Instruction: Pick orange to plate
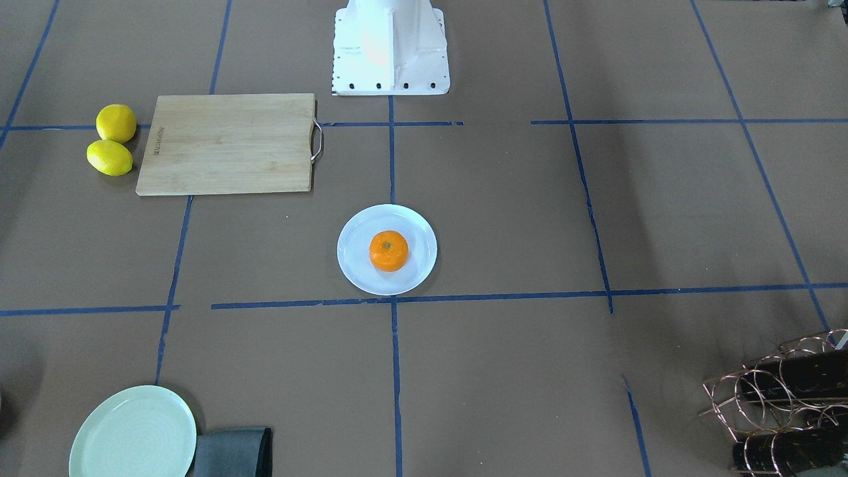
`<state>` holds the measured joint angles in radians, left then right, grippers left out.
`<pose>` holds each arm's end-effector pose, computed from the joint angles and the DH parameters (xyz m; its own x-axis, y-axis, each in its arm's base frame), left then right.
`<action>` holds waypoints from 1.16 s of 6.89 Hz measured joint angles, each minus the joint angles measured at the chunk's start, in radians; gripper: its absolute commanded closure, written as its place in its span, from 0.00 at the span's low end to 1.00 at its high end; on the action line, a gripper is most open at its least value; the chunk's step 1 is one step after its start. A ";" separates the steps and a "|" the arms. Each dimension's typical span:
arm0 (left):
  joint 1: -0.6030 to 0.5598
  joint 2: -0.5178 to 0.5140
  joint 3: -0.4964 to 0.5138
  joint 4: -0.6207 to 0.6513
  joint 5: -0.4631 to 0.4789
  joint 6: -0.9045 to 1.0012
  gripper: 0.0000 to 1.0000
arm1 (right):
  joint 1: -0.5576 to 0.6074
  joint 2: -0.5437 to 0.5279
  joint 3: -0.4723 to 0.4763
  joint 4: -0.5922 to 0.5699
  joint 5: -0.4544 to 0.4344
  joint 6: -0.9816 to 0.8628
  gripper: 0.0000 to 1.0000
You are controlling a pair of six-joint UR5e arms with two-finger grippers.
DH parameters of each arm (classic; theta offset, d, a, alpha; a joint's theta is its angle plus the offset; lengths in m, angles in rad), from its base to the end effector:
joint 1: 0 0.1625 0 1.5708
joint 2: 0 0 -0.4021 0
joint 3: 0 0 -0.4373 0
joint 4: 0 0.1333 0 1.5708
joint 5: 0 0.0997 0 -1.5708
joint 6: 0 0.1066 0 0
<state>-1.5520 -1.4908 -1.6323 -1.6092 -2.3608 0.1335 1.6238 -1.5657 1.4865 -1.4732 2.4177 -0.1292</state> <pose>-0.0481 -0.5073 0.6444 0.6947 0.1602 -0.7012 -0.1123 0.9871 0.1143 0.0819 -0.5354 0.6679 0.6634 -0.1075 0.7405 0.0328 0.9929 0.1148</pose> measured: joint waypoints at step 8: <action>-0.008 0.001 0.006 -0.002 -0.002 -0.040 0.00 | 0.001 -0.019 0.035 -0.008 0.025 0.039 0.00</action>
<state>-1.5596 -1.4893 -1.6266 -1.6111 -2.3632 0.0935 1.6252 -1.5852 1.5217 -1.4817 2.4423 -0.0905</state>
